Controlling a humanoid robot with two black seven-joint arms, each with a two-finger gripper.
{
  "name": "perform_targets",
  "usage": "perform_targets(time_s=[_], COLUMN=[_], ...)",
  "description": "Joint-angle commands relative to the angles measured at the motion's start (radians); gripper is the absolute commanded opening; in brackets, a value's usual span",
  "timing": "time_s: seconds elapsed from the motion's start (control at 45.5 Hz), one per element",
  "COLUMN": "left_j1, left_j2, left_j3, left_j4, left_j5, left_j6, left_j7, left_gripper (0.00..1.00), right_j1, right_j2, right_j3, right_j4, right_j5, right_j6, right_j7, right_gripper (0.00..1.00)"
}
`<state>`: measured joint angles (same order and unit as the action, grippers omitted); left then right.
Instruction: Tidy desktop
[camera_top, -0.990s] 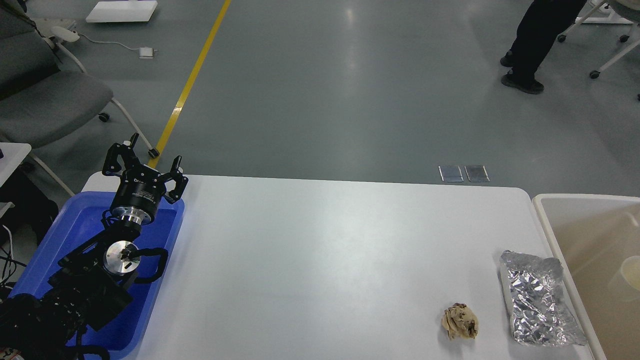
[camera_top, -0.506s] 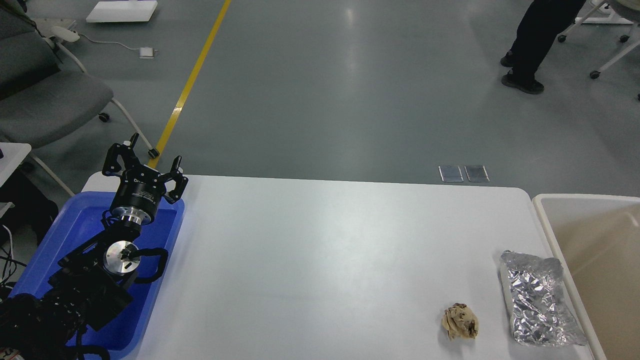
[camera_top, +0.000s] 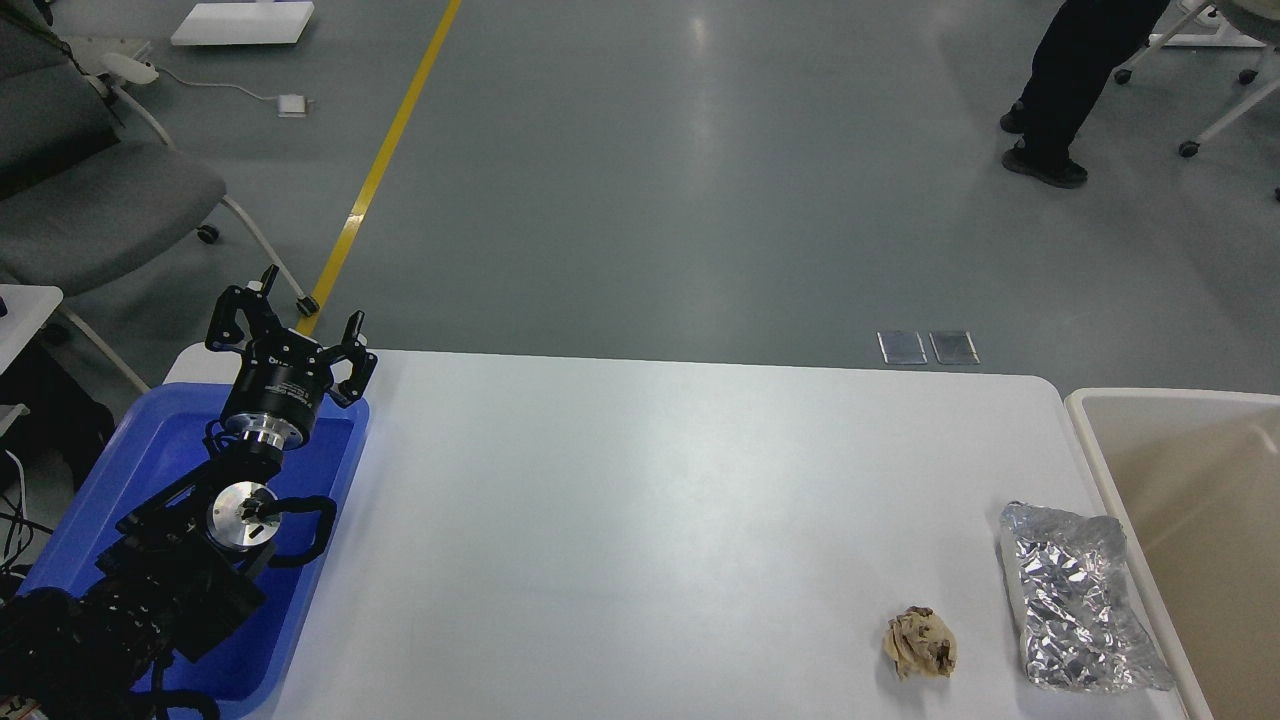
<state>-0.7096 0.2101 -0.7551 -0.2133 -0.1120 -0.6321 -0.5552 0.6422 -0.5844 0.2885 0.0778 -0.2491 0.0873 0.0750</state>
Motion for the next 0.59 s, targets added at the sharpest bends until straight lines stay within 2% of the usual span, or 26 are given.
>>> perform_targets(time_s=[0.0, 0.088, 0.176, 0.33, 0.506, 0.572], left_j1=[0.001, 0.001, 0.001, 0.001, 0.001, 0.001], left_j2=[0.0, 0.0, 0.0, 0.0, 0.0, 0.0], left_j3=[0.0, 0.0, 0.0, 0.0, 0.0, 0.0], left_j4=[0.0, 0.0, 0.0, 0.0, 0.0, 0.0], left_j5=[0.0, 0.0, 0.0, 0.0, 0.0, 0.0], left_j6=[0.0, 0.0, 0.0, 0.0, 0.0, 0.0], left_j7=[0.0, 0.0, 0.0, 0.0, 0.0, 0.0], left_gripper=[1.0, 1.0, 1.0, 1.0, 1.0, 1.0], right_j1=[0.004, -0.074, -0.107, -0.119, -0.122, -0.127], right_j2=[-0.181, -0.178, -0.14, -0.043, 0.069, 0.104], right_j3=[0.268, 0.452, 0.531, 0.558, 0.56, 0.56], right_j4=[0.429, 0.591, 0.637, 0.646, 0.66, 0.695], right_j5=[0.073, 0.067, 0.064, 0.064, 0.062, 0.054], right_j6=[-0.003, -0.006, -0.003, 0.006, 0.009, 0.009], right_j7=[0.087, 0.135, 0.173, 0.27, 0.442, 0.465], right_gripper=[1.0, 1.0, 1.0, 1.0, 1.0, 1.0])
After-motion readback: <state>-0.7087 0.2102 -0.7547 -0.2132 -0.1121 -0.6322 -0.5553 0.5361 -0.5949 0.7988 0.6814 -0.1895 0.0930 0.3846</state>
